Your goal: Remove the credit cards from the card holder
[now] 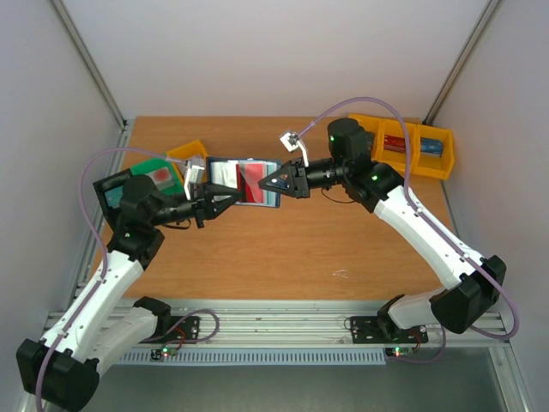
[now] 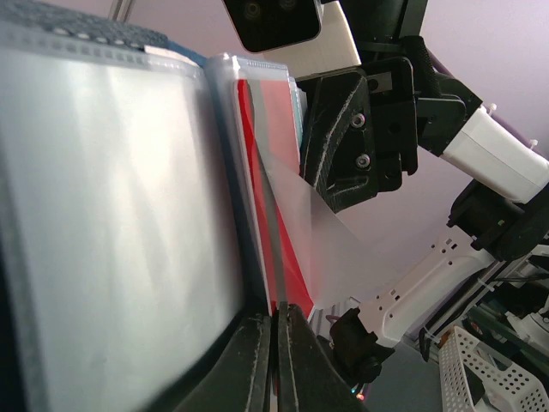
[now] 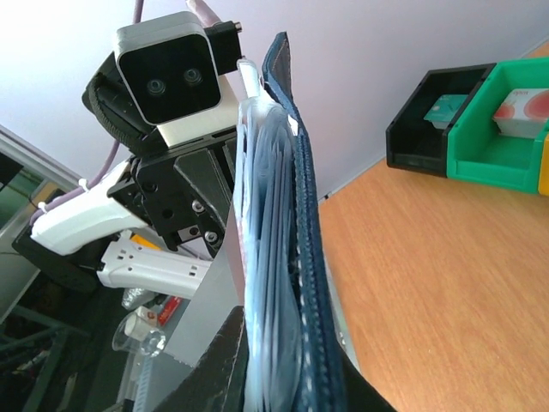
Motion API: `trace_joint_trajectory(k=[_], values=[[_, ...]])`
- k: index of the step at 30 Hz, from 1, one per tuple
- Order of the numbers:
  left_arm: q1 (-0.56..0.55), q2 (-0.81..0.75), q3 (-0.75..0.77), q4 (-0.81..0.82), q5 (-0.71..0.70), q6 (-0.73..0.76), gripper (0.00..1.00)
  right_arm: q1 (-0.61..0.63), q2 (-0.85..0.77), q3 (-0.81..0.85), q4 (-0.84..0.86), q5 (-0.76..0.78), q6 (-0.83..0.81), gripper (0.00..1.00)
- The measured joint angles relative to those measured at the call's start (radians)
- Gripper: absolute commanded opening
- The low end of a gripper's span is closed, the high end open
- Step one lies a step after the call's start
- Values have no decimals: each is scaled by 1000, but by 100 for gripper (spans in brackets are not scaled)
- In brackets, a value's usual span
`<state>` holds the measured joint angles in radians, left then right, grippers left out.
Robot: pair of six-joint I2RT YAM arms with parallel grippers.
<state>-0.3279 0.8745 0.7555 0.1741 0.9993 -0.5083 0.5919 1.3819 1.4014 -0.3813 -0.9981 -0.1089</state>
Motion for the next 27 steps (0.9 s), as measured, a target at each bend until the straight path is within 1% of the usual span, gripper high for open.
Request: trace_joint_trajectory(k=[1,3,7,12,20,25,26,27], values=[[0,0,0,1,0,-1,0,-2,0,0,0,-2,0,19],[0,-2,0,0,5,-3,0,-8,0,0,0,-5,-1,23],[2,-3,0,-5,22,-9,0,-17,0,0,0,-7,-7,26],[10,-3,0,-7,32,-20,1,-21,-3,0,-11,-12,-31,27],[14,-3,0,-3,38,-46,0,-22,-6,-2,-25,-28,-52,37],[17,-3,0,8,42,-64,0,-22,-19,-6,-39,-36,-68,37],[18,-3,0,10,43,-66,0,-22,-20,-6,-42,-37,-71,36],[19,-3,0,11,43,-68,0,-22,-20,-6,-46,-37,-73,31]])
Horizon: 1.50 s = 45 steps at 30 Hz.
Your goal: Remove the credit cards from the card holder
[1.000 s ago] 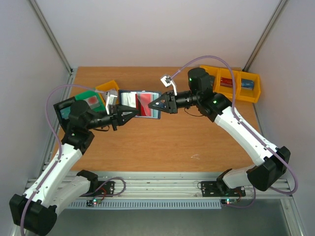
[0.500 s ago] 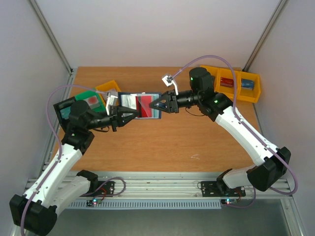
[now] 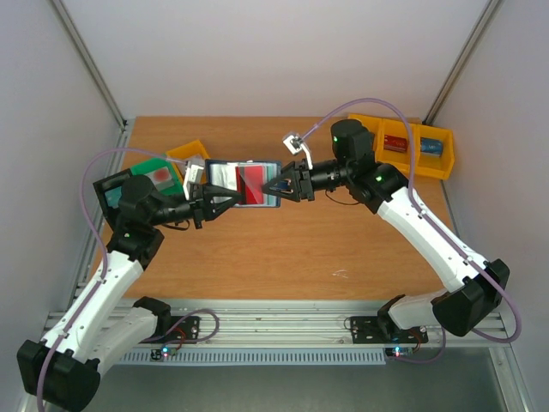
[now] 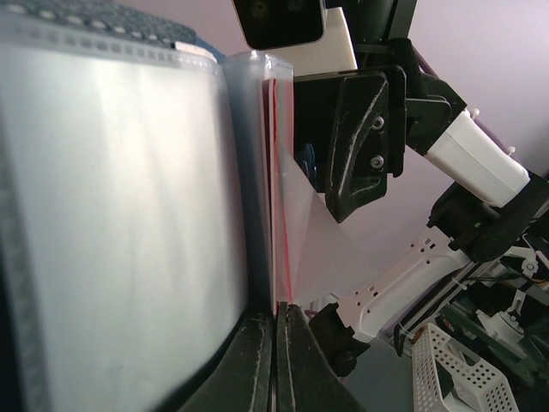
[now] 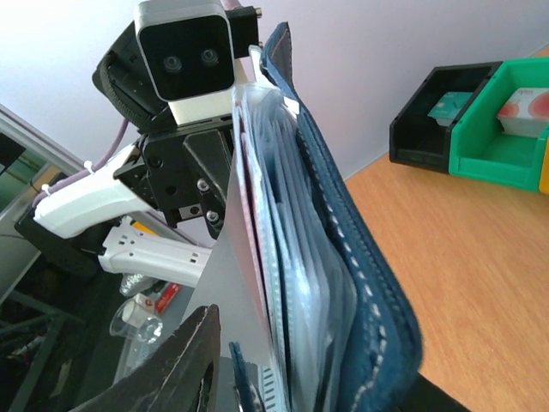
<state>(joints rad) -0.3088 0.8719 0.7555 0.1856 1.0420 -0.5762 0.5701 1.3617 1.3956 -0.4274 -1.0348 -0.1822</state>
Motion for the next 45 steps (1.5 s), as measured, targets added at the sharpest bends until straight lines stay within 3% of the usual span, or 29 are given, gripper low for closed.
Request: trace_joint_trajectory(k=[9,13,18,23,29,45], values=[[1,0,0,5,2,-13,4,0,0,-6,-37,2,-28,4],[1,0,0,6,2,-23,16,0,-1,-6,-39,2,-38,4],[1,0,0,37,25,-45,21,0,-1,-6,-45,3,-37,4],[7,18,0,70,63,-80,20,0,-1,-6,-44,5,-35,4],[5,32,0,69,67,-76,11,0,1,0,-45,3,-21,4],[-1,32,33,-38,126,13,18,-5,1,8,-73,3,-20,3]])
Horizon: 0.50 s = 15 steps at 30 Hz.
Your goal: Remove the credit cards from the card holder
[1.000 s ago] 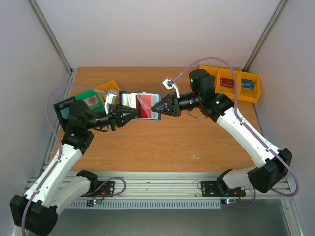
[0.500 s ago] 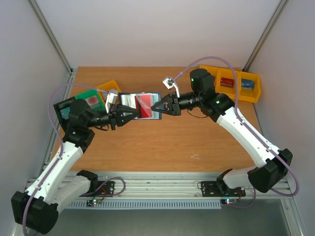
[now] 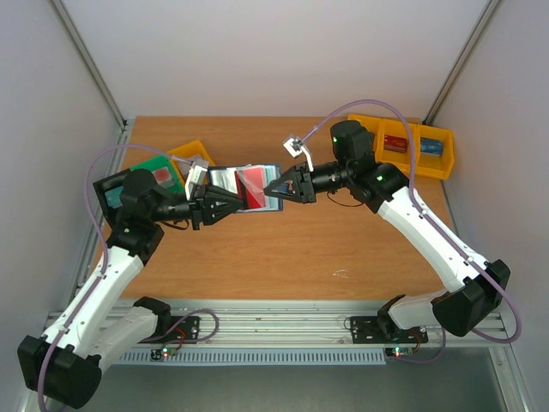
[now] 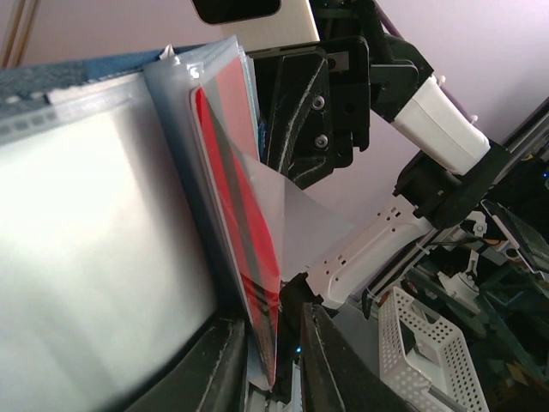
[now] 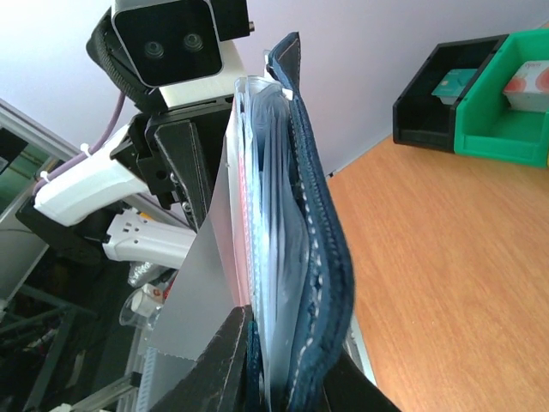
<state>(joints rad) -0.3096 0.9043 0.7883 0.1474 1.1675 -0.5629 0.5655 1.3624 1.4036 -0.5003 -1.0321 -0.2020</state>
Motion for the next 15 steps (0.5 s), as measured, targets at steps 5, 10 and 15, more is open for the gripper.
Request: trace_joint_trajectory(k=[5,10,15], values=[[0,4,18,-53,11,43,12,0,0,0,-8,-9,0,3],[0,6,19,-97,9,79,1,0,0,0,-17,-10,0,4],[0,6,32,-148,3,109,0,0,0,0,-24,-9,-5,8]])
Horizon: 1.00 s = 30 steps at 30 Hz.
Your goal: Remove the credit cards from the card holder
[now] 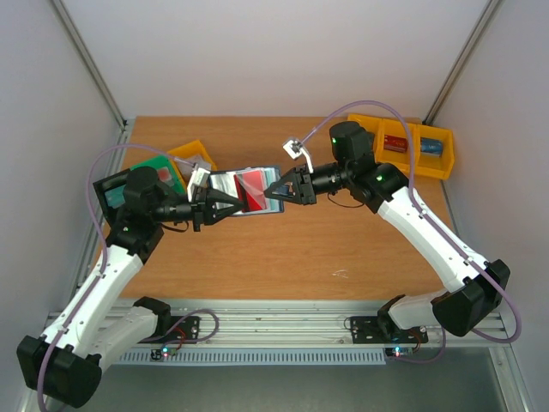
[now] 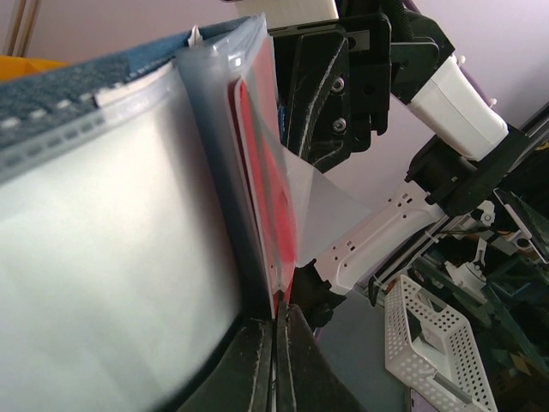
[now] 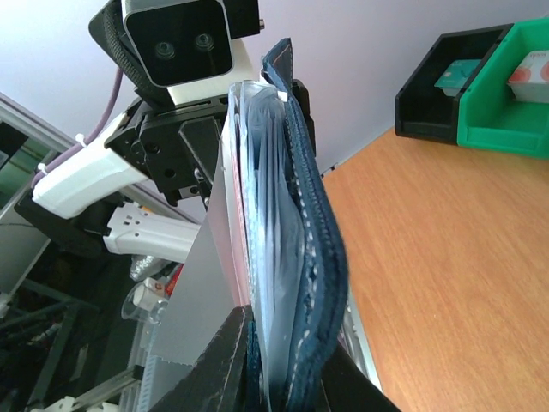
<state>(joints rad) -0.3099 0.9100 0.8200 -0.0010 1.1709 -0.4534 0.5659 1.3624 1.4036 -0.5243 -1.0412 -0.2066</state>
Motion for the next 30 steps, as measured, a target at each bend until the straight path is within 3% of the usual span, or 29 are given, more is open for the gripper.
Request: trace_joint_trajectory(k=[16,22,27,30], values=[[0,0,2,43,-3,-49,0,-10,0,0,0,-9,-19,29],[0,0,1,58,1,-63,0,-11,-2,0,-2,-7,-33,23],[1,0,-2,60,0,-68,0,-11,-5,0,-11,-17,-48,3],[1,1,-7,63,2,-71,1,-11,-8,0,-16,-28,-50,1]])
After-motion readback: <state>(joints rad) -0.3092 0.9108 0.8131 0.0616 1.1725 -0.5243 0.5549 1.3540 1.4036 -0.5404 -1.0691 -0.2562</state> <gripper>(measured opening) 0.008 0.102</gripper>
